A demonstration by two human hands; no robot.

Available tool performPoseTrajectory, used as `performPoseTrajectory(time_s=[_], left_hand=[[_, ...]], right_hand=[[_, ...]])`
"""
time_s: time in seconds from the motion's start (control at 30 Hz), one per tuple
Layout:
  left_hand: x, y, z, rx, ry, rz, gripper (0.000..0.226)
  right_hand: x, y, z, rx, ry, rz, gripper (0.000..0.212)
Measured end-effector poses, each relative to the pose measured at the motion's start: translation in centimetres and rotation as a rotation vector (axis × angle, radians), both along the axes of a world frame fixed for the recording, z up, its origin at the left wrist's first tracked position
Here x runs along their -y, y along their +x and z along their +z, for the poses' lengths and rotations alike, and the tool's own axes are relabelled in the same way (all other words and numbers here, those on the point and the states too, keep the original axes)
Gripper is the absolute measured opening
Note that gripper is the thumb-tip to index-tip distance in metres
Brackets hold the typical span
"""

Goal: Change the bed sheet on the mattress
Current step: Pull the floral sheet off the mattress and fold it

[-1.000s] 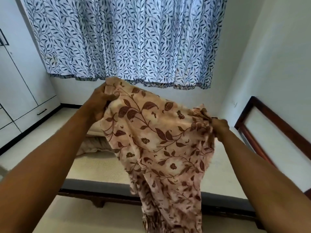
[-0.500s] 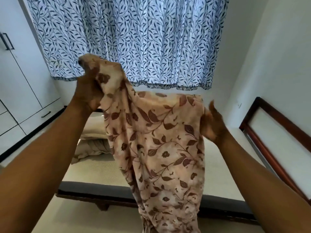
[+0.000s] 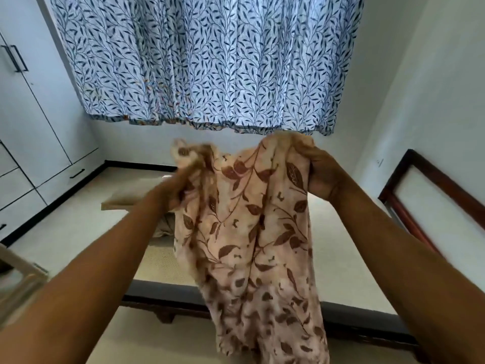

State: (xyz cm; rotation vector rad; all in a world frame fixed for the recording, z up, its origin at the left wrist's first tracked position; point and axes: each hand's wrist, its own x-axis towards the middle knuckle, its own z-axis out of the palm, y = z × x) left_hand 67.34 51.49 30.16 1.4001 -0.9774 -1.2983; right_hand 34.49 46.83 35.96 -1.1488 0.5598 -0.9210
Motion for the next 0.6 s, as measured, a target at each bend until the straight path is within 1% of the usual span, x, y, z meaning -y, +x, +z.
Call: performPoseTrajectory(time_s=[0.03, 0.07, 0.1, 0.13, 0.17, 0.2, 0.23, 0.27, 0.3, 0.33, 0.37, 0.4, 0.43, 0.47, 0.5, 0.53, 0.57, 0.6], left_hand=[[-0.6, -0.6, -1.3, 0.211, 0.093, -0.033, 0.03], [-0.6, -0.6, -2.4, 0.39, 0.144, -0.06, 0.019], [-0.9, -0.5, -2.7, 0.466, 0.163, -0.083, 0.015], [-1.1, -0.3, -2.1, 0.402, 0.156, -0.1, 0.014], [-1.2, 0.4, -1.3, 0.208, 0.109, -0.107, 0.015], [-1.6, 1.1, 0.1, -0.041, 0.005, -0.126, 0.018], [-1.6, 1.9, 1.4, -0.306, -0.13, -0.118, 0.028], [-1.1, 2.8, 2.1, -0.515, -0.252, -0.099, 0.037], [-1.0, 3.2, 2.7, -0.61, -0.355, -0.108, 0.048], [-0.7, 3.2, 2.2, -0.542, -0.382, -0.083, 0.055], [-0.8, 2.7, 1.1, -0.365, -0.338, -0.058, 0.054], [-1.0, 2.3, -0.4, -0.139, -0.229, -0.027, 0.05], [-1.2, 1.9, -2.1, 0.064, -0.102, -0.039, 0.048], [-1.4, 1.4, -3.6, 0.174, -0.01, -0.097, 0.039], [-1.6, 1.0, -4.2, 0.223, 0.024, -0.127, 0.025], [-1.8, 0.7, -3.9, 0.232, 0.016, -0.123, 0.013], [-1.7, 0.8, -3.0, 0.202, -0.007, -0.087, 0.014], [-1.3, 1.0, -1.8, 0.112, -0.05, -0.056, 0.02]], right_hand=[[0.2, 0.4, 0.4, -0.001, -0.01, -0.013, 0.042], [0.4, 0.6, 0.5, -0.003, -0.02, -0.038, 0.041], [0.7, 0.6, 0.3, -0.014, -0.027, -0.066, 0.037], [0.9, 0.5, 0.1, -0.034, -0.031, -0.092, 0.032], [1.0, 0.4, -0.3, -0.064, -0.037, -0.104, 0.03], [1.0, 0.2, -0.7, -0.104, -0.044, -0.115, 0.03], [1.0, 0.0, -1.2, -0.115, -0.039, -0.121, 0.031], [0.8, -0.2, -1.4, -0.11, -0.009, -0.128, 0.032], [0.8, -0.5, -1.5, -0.073, 0.03, -0.133, 0.033], [0.7, -0.6, -1.3, -0.021, 0.066, -0.14, 0.033], [0.9, -0.8, -1.2, 0.026, 0.089, -0.146, 0.033], [1.0, -0.9, -0.9, 0.063, 0.096, -0.154, 0.031], [1.3, -1.0, -0.7, 0.083, 0.09, -0.164, 0.029], [1.4, -1.2, -0.6, 0.087, 0.092, -0.186, 0.028], [1.9, -1.5, -0.8, 0.09, 0.105, -0.202, 0.031], [2.2, -1.8, -1.1, 0.076, 0.125, -0.227, 0.033], [2.5, -2.2, -1.6, 0.075, 0.136, -0.236, 0.034], [2.4, -2.6, -2.0, 0.061, 0.145, -0.243, 0.033]])
